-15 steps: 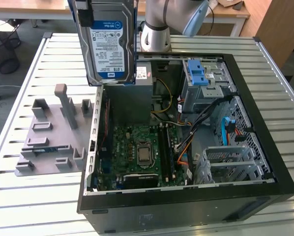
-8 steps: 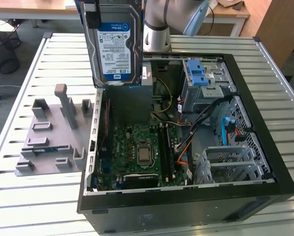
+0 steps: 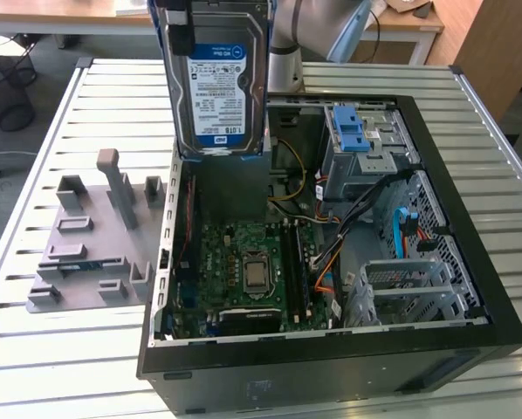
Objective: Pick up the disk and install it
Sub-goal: 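Pick up the disk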
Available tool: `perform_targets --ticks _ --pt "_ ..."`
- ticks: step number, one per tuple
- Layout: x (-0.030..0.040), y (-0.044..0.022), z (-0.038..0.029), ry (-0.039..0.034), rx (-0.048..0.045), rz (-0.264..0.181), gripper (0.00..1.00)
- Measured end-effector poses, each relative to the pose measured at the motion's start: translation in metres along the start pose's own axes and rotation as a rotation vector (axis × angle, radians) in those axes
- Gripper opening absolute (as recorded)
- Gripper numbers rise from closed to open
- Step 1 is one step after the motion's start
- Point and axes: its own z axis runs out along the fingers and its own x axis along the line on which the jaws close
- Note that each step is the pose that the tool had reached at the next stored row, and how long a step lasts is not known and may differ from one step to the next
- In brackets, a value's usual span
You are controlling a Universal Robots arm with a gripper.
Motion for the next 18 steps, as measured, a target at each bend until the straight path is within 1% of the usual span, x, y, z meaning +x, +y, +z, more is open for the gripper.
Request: perform_targets --ticks 12,18 --pt "0.0079 -0.0218 0.0 0.0001 0.0 0.0 0.36" --pt "0.0117 -0.0294 0.0002 0.0003 0.0 0.001 0.36"
